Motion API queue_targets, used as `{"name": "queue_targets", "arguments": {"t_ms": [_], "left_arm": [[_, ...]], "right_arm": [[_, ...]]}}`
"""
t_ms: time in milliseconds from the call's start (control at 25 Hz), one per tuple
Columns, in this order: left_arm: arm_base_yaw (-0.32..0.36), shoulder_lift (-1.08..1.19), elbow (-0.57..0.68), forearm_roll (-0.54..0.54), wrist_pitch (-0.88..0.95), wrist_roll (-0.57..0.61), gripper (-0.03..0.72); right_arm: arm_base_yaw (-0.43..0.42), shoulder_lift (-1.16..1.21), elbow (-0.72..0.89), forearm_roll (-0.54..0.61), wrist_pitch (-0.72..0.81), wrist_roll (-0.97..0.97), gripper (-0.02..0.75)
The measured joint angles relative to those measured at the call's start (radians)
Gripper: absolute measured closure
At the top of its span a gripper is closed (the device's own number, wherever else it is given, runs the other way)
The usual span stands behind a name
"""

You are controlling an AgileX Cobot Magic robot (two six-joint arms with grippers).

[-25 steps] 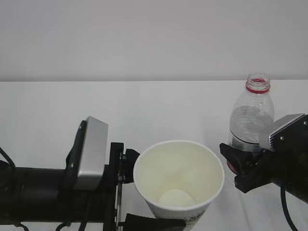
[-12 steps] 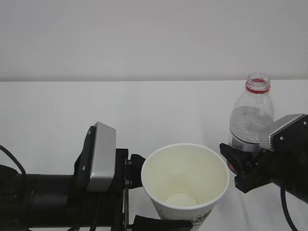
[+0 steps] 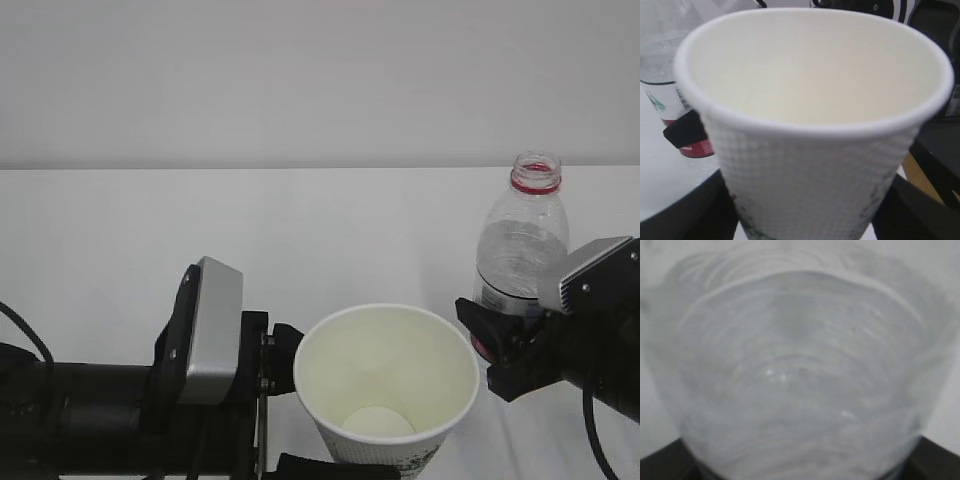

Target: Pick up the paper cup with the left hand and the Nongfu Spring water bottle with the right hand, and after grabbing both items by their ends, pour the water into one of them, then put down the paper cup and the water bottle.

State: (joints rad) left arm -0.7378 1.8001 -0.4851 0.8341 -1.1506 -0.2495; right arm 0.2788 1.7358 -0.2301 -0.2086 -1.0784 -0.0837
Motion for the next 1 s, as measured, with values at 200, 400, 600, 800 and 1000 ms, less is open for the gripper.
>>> {"name": "queue_targets", "arguments": {"t_ms": [200,400,600,800,1000], "left_arm": [[0.0,0.0,0.0,0.012,0.0,0.0,0.154],[0.0,0.0,-0.002,0.014,0.0,0.0,0.159],[0.0,0.0,-0.002,0.016,0.0,0.0,0.161],[0.0,0.0,-0.002,0.016,0.0,0.0,0.164],[0.0,0.0,-0.002,0.02,0.0,0.0,0.165]], "right_arm": [[0.0,-0.002,-0.004,-0.07,0.0,0.002,0.235],[0.0,-0.051,-0.019,-0.099,0.0,0.002,0.235],[0.0,-0.102,-0.021,-0.099,0.0,0.002,0.235],[0.0,-0.149,-0.035,-0.099,0.002,0.002,0.235],[0.0,-0.198,-0.092,-0.099,0.028,0.002,0.235]]}}
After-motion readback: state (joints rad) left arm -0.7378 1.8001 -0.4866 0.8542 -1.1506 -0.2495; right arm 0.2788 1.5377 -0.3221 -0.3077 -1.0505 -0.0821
